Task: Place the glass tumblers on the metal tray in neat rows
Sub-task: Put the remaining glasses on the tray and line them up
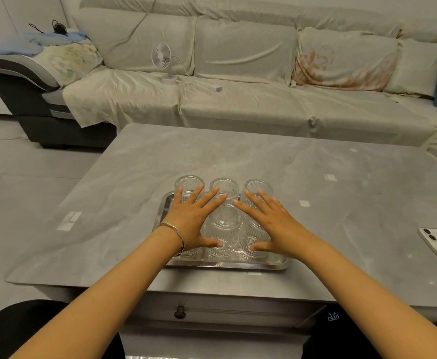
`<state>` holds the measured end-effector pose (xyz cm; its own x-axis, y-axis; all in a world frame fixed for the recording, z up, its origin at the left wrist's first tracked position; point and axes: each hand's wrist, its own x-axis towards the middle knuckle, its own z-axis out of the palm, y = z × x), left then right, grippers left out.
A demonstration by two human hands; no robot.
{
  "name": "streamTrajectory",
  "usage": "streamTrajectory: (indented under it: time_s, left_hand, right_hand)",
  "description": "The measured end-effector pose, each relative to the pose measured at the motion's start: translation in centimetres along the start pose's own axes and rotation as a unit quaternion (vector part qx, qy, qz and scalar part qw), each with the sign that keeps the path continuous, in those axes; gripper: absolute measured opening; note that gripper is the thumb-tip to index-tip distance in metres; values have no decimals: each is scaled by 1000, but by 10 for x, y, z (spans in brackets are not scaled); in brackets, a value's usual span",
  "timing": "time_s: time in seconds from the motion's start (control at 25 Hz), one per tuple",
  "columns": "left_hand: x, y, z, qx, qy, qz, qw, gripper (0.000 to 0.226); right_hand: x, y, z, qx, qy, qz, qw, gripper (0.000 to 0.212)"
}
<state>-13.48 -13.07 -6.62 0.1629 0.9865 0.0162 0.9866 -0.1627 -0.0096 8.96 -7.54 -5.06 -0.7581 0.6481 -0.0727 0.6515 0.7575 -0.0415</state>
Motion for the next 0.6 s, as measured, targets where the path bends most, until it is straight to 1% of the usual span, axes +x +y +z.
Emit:
streamTrajectory:
  time_s: [0.6]
  left_hand:
    - [-4, 2, -5, -25, -8, -4, 1000, 106]
  right_hand:
    - [-1, -5, 4, -8, 28, 28, 999, 107]
